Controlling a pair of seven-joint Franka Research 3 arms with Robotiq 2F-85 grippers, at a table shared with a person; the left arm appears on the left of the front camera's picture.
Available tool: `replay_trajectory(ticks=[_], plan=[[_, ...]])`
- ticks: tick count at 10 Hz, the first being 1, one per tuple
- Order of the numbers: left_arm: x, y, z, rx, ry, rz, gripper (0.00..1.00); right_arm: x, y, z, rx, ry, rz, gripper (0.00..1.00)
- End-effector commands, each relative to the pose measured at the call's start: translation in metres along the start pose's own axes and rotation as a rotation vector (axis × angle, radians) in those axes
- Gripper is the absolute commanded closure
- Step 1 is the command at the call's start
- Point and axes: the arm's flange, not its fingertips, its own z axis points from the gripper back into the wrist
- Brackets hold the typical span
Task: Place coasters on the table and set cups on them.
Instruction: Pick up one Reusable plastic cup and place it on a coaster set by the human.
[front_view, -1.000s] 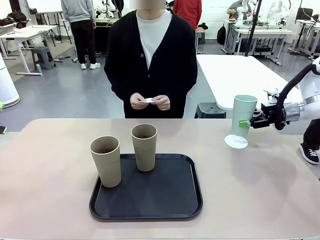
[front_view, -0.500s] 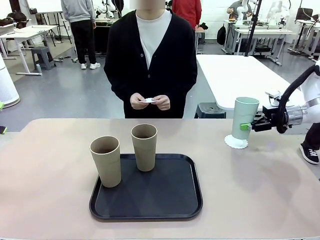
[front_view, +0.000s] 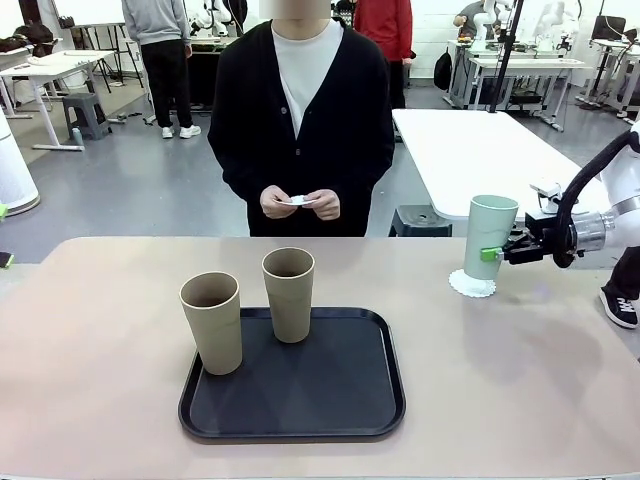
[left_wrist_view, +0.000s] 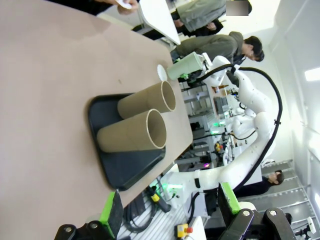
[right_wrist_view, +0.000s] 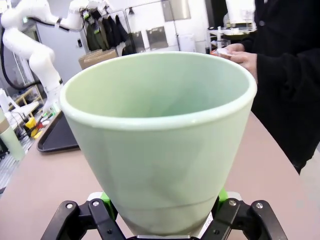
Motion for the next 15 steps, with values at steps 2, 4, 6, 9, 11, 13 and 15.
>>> replay_trajectory(ticks=[2,4,6,9,11,13,15], plan=[[0.001,-0.001,-0.001,-0.008,-0.008,0.000,0.00,-0.002,0.010,-0.010,0.070,-0.003,0.139,0.18],[0.001,-0.001,-0.001,-0.008,-0.008,0.000,0.00,-0.003,0.013,-0.013,0.070,-0.003,0.183,0.18],[0.001,-0.001,-0.001,-0.008,-0.008,0.000,0.00,-0.009,0.005,-0.013,0.074,-0.009,0.175,0.18],[0.001,-0.001,-0.001,-0.008,-0.008,0.000,0.00,-0.015,-0.005,-0.016,0.068,0.003,0.144,0.18],[0.001,-0.001,-0.001,-0.008,-0.008,0.000,0.00,-0.017,-0.011,-0.017,0.072,0.007,0.126,0.18],[0.001,-0.001,-0.001,-0.008,-0.008,0.000,0.00,-0.017,-0.013,-0.017,0.072,0.014,0.127,0.18],[0.001,-0.001,-0.001,-0.008,-0.008,0.000,0.00,-0.019,-0.018,-0.017,0.066,0.015,0.116,0.18]])
